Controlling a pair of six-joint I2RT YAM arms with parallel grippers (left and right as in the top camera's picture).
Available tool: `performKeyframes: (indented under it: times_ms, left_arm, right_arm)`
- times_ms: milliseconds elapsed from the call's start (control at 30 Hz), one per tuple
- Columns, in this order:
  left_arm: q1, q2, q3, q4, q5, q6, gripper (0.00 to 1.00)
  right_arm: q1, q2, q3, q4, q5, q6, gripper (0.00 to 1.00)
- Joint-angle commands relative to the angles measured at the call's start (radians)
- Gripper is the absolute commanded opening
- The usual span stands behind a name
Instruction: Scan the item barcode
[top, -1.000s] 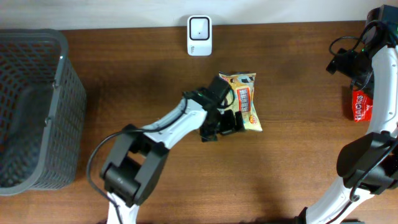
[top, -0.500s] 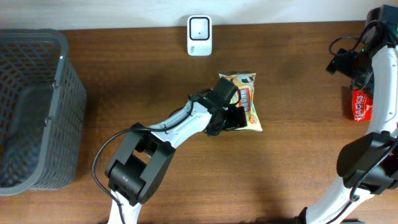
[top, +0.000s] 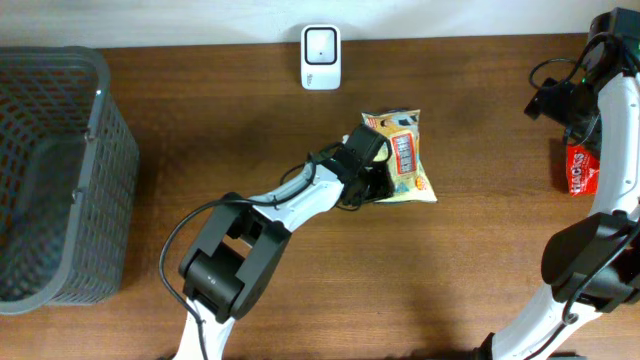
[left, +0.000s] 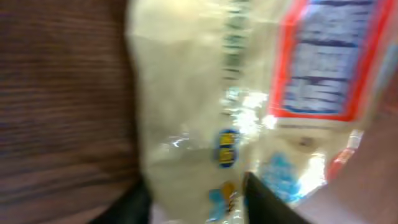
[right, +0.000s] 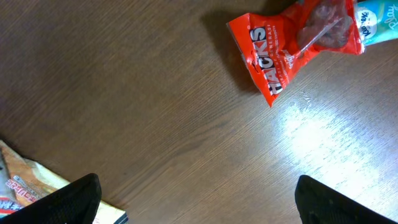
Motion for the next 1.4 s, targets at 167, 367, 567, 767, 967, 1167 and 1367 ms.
performKeyframes:
  times_ms: [167, 367, 567, 767, 967, 1167, 1367]
  left_arm:
    - [0.014, 0.023, -0.007, -0.032, -0.005, 0.084, 0.00]
    - [0.043, -0.109, -0.003, -0.150, -0.137, 0.274, 0.00]
    - [0.043, -0.335, -0.003, -0.305, -0.592, 0.422, 0.00]
    - [0.043, -0.444, -0.003, -0.460, -1.012, 0.455, 0.00]
    - [0.042, -0.442, -0.014, -0.545, -1.076, 0.454, 0.00]
    - [0.043, -0.420, -0.061, -0.568, -1.295, 0.397, 0.00]
    - [0.043, -0.391, -0.173, -0.568, -1.496, 0.292, 0.00]
  right_arm:
    - [-0.001, 0.001, 0.002, 0.001, -0.001, -0.007, 0.99]
    - [-0.001, 0.001, 0.002, 0.001, -0.001, -0.007, 0.99]
    - [-0.001, 0.001, 0.002, 0.001, -0.001, -0.007, 0.99]
    - [-0.001, 0.001, 0.002, 0.001, -0.001, -0.007, 0.99]
    - [-0.001, 0.001, 0.002, 0.001, -0.001, -0.007, 0.99]
    - [-0.001, 0.001, 0.002, 0.000, -0.001, -0.007, 0.99]
    - [-0.001, 0.001, 0.002, 0.001, -0.001, -0.007, 0.99]
